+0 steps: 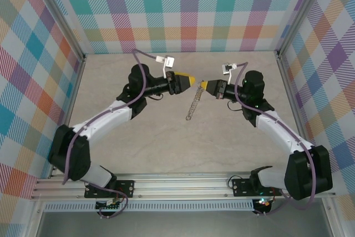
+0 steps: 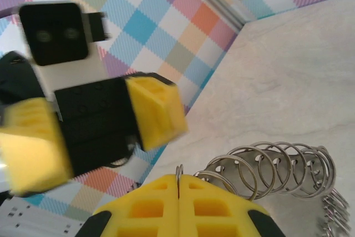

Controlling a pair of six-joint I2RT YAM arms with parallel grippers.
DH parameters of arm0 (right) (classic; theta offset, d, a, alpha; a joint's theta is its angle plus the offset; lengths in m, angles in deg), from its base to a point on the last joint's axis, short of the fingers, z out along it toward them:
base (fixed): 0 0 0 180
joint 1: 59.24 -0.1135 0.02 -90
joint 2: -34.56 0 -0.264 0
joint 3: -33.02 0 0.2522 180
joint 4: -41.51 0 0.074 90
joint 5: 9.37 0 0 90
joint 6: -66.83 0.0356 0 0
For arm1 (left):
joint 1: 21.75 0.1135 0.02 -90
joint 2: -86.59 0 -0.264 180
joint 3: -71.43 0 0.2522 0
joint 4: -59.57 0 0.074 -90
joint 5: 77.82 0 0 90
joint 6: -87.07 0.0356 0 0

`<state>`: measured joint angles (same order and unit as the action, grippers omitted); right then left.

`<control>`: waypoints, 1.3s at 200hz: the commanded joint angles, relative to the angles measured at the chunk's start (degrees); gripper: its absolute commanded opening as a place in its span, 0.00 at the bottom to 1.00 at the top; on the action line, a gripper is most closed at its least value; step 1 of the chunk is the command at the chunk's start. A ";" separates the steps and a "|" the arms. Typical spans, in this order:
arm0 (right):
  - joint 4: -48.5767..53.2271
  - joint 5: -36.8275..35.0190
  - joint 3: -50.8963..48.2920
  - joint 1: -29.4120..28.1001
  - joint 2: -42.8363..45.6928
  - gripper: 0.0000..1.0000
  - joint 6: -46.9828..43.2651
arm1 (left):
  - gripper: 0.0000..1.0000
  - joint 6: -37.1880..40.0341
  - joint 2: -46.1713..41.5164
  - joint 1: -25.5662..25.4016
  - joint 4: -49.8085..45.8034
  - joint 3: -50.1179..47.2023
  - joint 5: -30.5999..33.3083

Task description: Put the keys on the keyring

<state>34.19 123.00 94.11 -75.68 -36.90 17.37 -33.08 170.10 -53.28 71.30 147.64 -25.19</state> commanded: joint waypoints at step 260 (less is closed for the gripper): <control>15.96 -2.69 20.61 0.10 -0.16 0.00 -20.90 | 1.00 30.09 20.12 -0.02 -26.52 45.48 36.46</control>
<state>48.49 118.80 111.21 -75.66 -37.10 1.96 -4.75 188.70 -53.28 48.42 187.95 14.24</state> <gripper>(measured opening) 0.067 0.998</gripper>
